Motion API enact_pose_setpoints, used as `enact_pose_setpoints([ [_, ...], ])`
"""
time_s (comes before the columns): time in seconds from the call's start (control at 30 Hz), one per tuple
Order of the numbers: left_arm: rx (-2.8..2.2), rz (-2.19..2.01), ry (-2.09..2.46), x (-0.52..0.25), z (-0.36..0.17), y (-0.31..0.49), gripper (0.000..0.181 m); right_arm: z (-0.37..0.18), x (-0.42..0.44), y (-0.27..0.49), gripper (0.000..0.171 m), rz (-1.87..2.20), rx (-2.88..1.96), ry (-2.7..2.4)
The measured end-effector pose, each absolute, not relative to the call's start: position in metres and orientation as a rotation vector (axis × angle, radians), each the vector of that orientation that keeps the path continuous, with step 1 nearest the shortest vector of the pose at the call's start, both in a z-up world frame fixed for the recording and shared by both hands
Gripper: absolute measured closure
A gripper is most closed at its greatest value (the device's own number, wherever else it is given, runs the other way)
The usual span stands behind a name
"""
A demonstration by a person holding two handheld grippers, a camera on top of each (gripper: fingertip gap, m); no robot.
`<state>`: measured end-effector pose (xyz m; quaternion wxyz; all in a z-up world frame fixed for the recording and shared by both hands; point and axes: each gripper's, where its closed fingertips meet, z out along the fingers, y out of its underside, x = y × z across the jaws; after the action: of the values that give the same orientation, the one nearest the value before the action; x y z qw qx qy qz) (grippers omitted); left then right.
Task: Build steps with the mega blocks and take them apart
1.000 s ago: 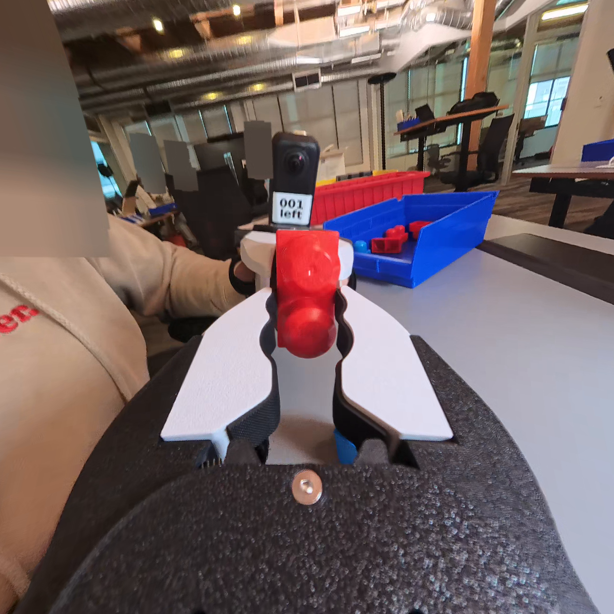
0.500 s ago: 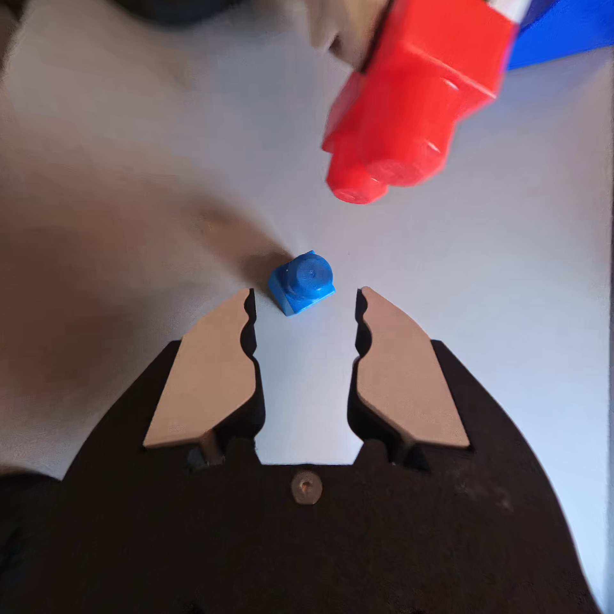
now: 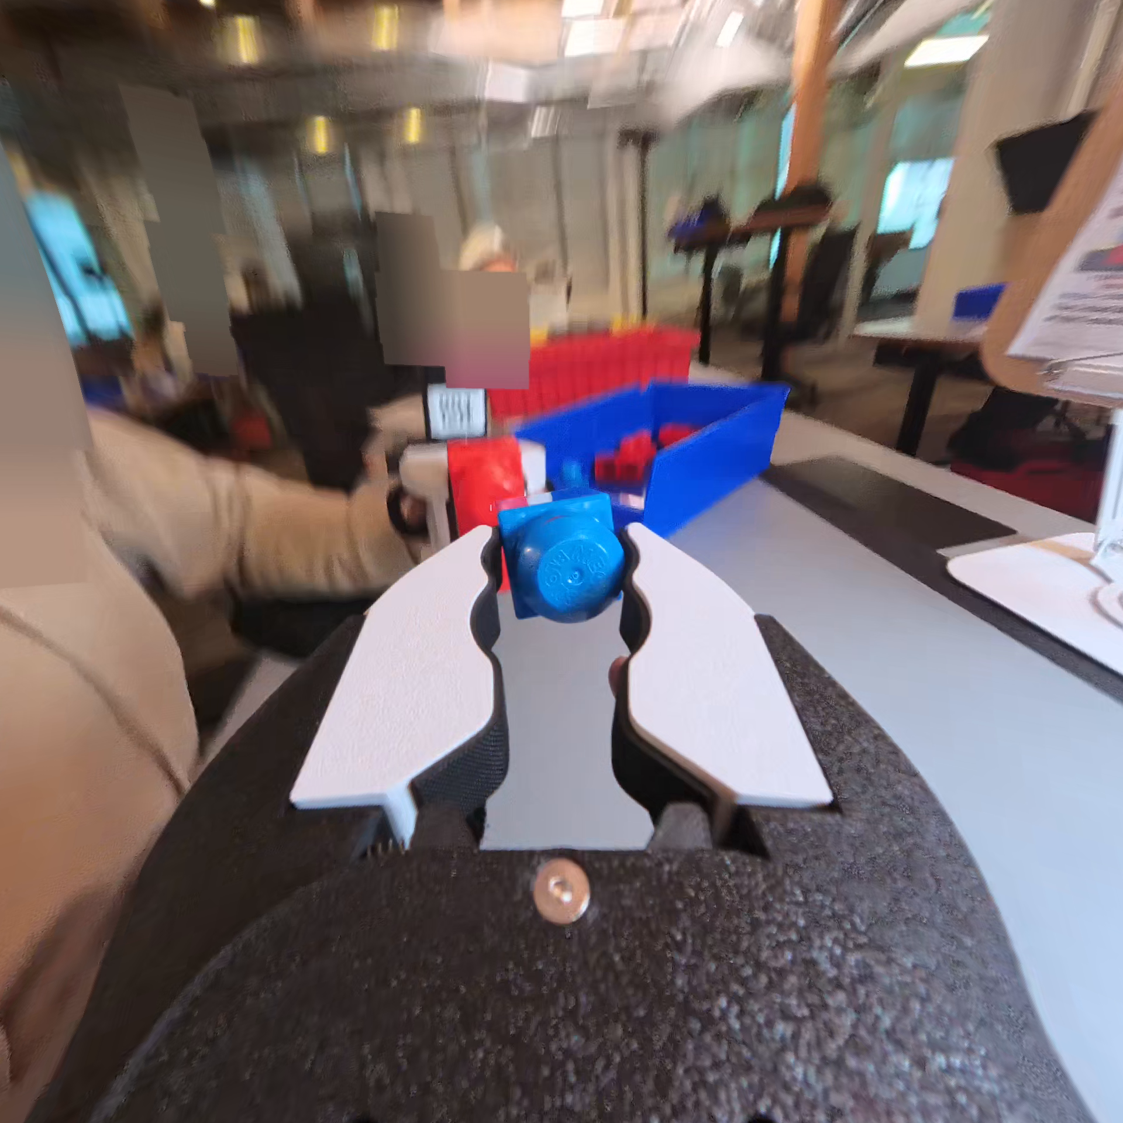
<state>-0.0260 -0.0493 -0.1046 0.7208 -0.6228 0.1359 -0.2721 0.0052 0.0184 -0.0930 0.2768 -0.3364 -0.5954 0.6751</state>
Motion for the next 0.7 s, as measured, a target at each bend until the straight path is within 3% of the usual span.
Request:
enact_pose_setpoints([
  [0.13, -1.378, -0.581, 0.302, -0.014, -0.106, -0.044, 0.148, -0.091, 0.012, -0.002, 0.135, 2.025, -0.936, -1.446],
  [0.7, -1.517, -0.662, 0.372, 0.014, -0.14, -0.041, 0.149, -0.119, 0.019, -0.024, 0.136, 1.839, -0.822, -1.727],
])
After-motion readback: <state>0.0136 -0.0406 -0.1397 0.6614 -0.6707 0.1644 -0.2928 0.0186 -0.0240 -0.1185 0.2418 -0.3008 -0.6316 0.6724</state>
